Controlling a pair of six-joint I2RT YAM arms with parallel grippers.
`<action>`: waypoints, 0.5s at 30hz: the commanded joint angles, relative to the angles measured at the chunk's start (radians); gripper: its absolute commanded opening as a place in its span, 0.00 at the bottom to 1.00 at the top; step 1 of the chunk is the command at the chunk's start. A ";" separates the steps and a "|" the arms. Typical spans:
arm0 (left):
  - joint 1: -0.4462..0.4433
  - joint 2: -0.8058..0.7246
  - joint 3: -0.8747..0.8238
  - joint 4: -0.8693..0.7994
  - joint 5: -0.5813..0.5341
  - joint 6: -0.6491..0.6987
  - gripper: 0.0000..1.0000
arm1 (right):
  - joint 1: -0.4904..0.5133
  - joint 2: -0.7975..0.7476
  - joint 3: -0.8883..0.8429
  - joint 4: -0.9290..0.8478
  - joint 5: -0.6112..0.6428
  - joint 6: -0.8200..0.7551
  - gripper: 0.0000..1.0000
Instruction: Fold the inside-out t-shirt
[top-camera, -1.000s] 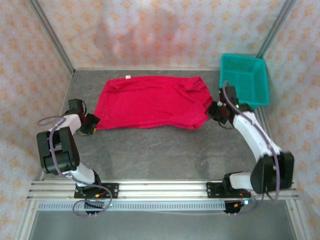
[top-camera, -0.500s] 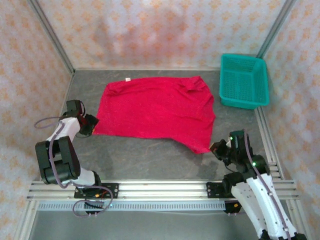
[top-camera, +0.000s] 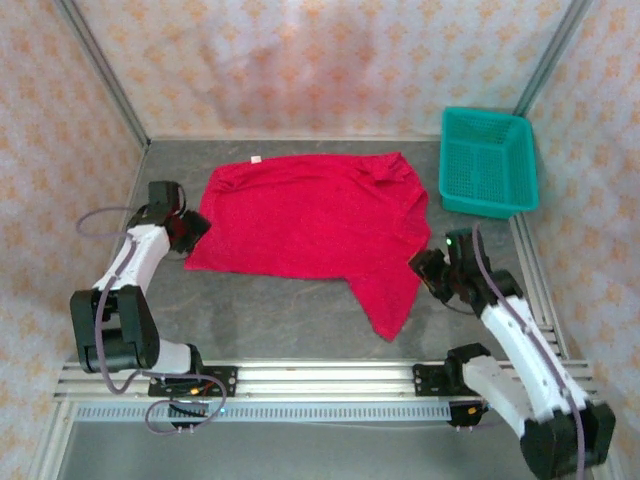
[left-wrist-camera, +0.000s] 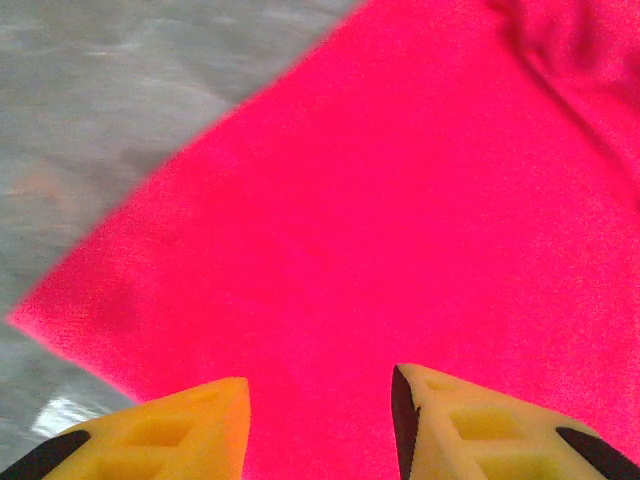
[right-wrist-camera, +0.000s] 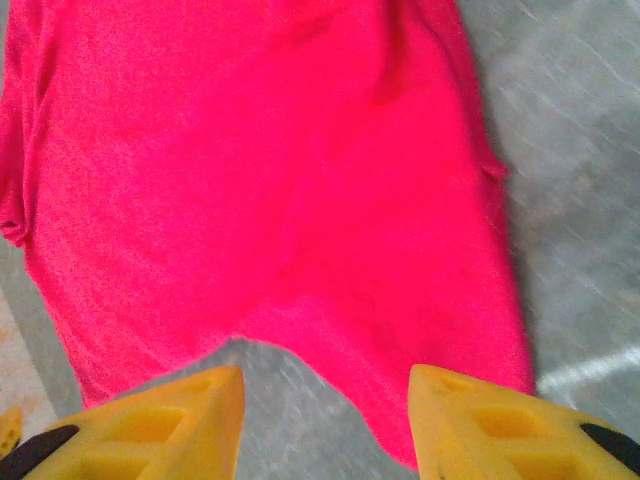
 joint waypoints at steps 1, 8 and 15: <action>-0.095 0.114 0.131 -0.052 -0.018 0.059 0.44 | 0.007 0.201 0.092 0.215 0.043 -0.043 0.48; -0.148 0.408 0.312 -0.034 0.076 0.044 0.42 | 0.008 0.688 0.371 0.306 0.084 -0.131 0.46; -0.122 0.482 0.252 0.018 0.051 0.019 0.38 | 0.008 1.025 0.543 0.277 0.035 -0.173 0.42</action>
